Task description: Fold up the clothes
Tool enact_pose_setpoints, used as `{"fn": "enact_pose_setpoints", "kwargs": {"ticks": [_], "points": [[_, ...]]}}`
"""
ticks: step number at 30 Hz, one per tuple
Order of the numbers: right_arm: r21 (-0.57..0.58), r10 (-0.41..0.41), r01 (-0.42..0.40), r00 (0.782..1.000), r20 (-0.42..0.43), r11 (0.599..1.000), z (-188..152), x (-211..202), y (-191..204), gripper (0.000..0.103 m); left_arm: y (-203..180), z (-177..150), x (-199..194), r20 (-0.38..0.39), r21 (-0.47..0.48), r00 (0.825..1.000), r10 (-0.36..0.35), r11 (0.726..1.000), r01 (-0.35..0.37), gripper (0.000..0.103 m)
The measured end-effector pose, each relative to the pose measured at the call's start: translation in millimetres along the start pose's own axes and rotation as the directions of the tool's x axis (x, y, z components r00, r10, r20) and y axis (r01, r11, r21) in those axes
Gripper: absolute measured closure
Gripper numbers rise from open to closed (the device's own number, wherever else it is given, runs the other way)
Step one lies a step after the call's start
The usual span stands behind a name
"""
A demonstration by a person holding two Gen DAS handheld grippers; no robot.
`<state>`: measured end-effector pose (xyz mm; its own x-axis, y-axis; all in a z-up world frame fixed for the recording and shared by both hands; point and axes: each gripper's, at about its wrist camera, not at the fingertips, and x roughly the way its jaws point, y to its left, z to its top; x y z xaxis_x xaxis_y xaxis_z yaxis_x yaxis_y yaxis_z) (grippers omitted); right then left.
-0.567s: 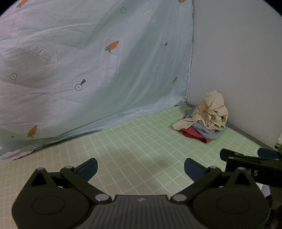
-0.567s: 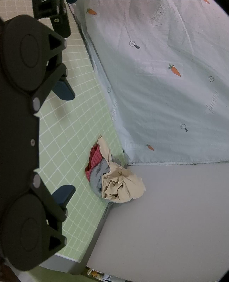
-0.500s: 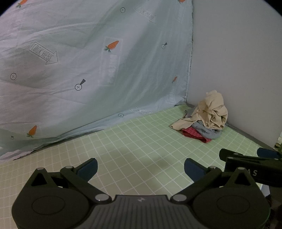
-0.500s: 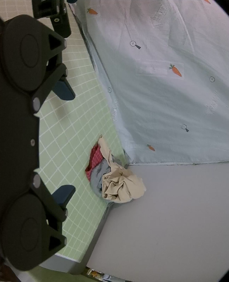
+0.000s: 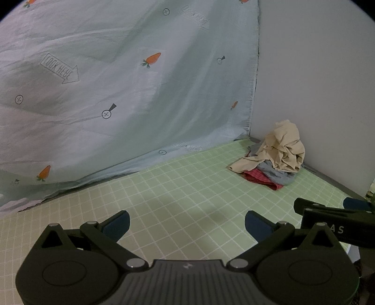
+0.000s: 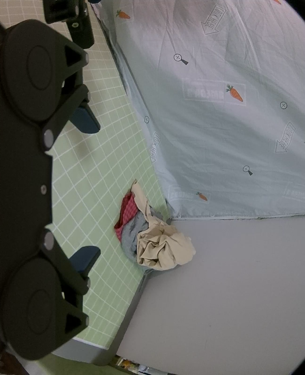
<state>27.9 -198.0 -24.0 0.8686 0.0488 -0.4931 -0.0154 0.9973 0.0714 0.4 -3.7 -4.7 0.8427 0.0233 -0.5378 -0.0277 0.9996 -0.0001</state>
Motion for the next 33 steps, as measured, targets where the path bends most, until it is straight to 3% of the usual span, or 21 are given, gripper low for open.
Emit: {"fn": "enact_pose_setpoints", "kwargs": {"ticks": [33], "points": [[-0.017,-0.005,0.006,1.000,0.010,1.000,2.1,-7.7,1.0,0.000,-1.4,1.6,-4.8,0.002,-0.009,1.000,-0.005,1.000,0.005,0.000]]}}
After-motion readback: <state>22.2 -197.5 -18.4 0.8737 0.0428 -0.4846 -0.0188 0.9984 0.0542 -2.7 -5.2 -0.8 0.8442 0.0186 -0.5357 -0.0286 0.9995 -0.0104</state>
